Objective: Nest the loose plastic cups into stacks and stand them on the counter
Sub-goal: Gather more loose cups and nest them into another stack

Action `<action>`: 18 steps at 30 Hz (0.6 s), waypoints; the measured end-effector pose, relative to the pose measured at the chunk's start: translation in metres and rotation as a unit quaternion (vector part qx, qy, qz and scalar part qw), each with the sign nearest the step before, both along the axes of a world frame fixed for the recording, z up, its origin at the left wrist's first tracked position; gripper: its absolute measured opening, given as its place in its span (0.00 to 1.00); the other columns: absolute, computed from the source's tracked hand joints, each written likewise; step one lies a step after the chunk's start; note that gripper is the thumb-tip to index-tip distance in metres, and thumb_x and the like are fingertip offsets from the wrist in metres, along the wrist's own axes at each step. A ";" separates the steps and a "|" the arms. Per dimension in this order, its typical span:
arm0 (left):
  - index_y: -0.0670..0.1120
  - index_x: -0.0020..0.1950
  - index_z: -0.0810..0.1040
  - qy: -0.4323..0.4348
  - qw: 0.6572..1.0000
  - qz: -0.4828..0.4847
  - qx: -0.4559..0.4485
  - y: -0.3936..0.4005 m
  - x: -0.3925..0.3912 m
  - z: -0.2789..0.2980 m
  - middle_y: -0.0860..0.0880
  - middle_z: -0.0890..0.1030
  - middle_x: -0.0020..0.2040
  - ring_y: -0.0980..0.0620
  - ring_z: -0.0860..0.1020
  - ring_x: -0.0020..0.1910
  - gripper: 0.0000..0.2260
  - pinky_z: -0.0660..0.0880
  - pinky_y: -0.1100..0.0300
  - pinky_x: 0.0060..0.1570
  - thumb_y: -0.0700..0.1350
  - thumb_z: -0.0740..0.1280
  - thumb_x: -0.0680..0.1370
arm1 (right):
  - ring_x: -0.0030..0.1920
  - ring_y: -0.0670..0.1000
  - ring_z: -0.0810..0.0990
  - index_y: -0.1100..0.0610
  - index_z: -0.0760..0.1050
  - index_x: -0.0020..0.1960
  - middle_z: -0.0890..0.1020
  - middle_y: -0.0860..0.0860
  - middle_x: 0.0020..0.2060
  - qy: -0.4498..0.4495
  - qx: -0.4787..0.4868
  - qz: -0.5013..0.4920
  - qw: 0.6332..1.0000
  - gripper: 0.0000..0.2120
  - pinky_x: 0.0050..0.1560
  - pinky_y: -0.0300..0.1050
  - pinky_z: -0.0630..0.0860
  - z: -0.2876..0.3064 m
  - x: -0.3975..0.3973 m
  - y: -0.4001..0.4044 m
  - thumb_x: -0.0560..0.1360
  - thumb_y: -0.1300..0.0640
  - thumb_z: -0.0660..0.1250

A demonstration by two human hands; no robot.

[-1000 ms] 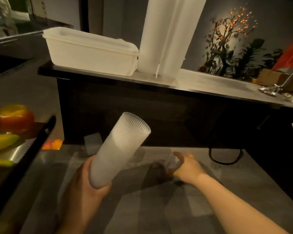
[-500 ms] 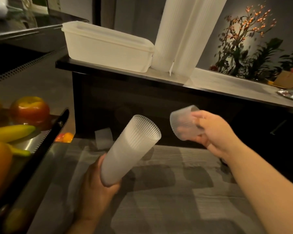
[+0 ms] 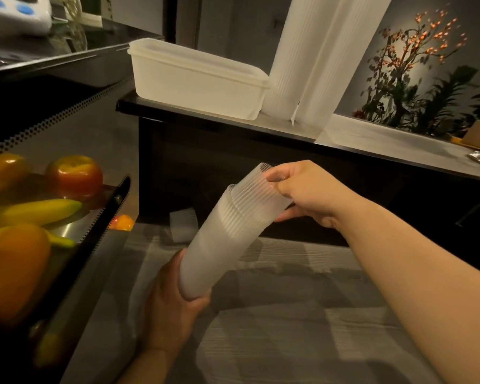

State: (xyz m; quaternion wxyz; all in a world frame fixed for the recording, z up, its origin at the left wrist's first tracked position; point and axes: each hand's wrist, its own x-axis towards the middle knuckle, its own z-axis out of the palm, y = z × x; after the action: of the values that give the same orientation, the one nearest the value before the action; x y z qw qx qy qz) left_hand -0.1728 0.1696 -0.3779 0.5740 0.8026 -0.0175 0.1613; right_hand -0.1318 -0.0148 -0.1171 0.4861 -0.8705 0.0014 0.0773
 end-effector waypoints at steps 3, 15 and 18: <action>0.58 0.71 0.68 0.001 1.000 0.007 -0.011 0.000 0.000 0.001 0.55 0.76 0.62 0.54 0.76 0.58 0.41 0.76 0.56 0.53 0.43 0.81 0.62 | 0.49 0.48 0.81 0.44 0.79 0.61 0.79 0.43 0.52 -0.044 0.033 -0.008 0.998 0.15 0.43 0.49 0.84 0.003 -0.002 0.001 0.81 0.60 0.61; 0.59 0.71 0.66 -0.007 1.000 0.010 -0.001 -0.001 0.002 -0.003 0.56 0.74 0.62 0.56 0.74 0.57 0.41 0.71 0.66 0.49 0.46 0.81 0.63 | 0.52 0.41 0.74 0.45 0.58 0.76 0.75 0.46 0.53 -0.308 -0.244 0.099 0.914 0.23 0.52 0.32 0.73 -0.022 -0.023 0.010 0.82 0.51 0.56; 0.61 0.70 0.65 -0.004 1.000 0.018 -0.005 -0.001 0.003 -0.003 0.56 0.74 0.62 0.55 0.75 0.57 0.41 0.74 0.59 0.51 0.46 0.82 0.63 | 0.59 0.41 0.72 0.39 0.42 0.74 0.77 0.48 0.60 -0.256 -0.281 0.162 0.911 0.26 0.65 0.36 0.68 -0.025 -0.030 0.015 0.83 0.52 0.54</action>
State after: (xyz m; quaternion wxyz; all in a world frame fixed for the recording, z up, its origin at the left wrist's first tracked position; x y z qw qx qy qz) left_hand -0.1699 0.1689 -0.3810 0.5752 0.7990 -0.0050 0.1750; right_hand -0.1615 -0.0003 -0.1419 0.1863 -0.9493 -0.2422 -0.0739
